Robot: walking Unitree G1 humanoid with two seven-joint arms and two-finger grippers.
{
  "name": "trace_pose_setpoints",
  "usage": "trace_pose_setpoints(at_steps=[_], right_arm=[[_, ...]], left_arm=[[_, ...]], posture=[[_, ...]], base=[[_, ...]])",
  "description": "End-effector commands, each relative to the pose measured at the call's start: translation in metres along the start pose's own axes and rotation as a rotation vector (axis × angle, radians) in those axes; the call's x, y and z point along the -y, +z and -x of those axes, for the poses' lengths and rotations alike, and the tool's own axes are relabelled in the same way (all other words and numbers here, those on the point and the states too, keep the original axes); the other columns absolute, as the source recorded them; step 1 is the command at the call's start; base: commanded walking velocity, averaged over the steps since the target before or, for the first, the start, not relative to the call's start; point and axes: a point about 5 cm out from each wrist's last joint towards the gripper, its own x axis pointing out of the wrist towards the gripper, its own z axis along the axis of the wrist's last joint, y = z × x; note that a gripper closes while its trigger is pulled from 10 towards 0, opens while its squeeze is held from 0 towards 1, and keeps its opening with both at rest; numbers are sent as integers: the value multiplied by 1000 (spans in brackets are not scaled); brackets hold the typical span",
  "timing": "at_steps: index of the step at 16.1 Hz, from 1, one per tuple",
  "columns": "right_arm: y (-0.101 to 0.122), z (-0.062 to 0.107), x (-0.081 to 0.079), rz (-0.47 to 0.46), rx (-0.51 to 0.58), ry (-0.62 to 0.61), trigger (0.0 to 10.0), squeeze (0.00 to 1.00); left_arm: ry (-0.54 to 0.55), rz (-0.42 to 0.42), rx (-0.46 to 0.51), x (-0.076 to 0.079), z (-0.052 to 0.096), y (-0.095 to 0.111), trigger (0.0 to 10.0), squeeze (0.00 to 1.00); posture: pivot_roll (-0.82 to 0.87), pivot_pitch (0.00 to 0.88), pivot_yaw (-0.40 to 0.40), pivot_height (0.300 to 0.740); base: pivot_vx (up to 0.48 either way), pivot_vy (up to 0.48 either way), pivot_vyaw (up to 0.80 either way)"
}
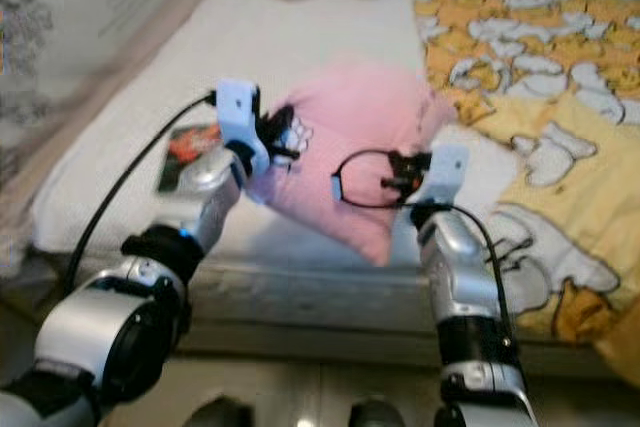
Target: Clean up the room
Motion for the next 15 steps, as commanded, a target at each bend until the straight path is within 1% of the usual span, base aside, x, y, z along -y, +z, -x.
trace_pose_setpoints(at_steps=[1,5,7,8,10,11,12,15], right_arm=[[3,-2,-1,1,15,-3,0,0],[-3,-2,-5,0,4,10,0,0],[-4,-3,-6,22,-5,8,0,0],[-5,-3,-6,25,-10,8,0,0],[-6,-2,-6,59,-19,18,0,0],[-8,-2,-6,60,-32,20,0,0],[-10,-2,-5,67,-39,22,0,0],[-11,-3,-6,78,-40,27,0,0]], left_arm=[[83,-23,46,-20,4,11,10000,0],[106,-21,35,-25,4,11,10000,0],[110,-41,39,-24,4,11,10000,0],[128,-67,51,-25,4,12,10000,0],[146,-69,34,-25,3,11,10000,0],[160,-56,37,-26,4,11,10000,0],[205,-43,33,-31,5,10,10000,0],[225,-43,47,-31,5,11,10000,0]], posture=[[-40,0,24,711],[-33,0,26,711],[-33,0,28,711],[-33,0,28,711],[-33,0,28,715],[-32,0,28,715],[-30,0,26,715],[-27,0,22,715]], base=[[0,480,0],[0,480,0],[0,480,619],[0,480,500],[0,0,478],[0,0,0],[472,0,0],[477,0,0]])
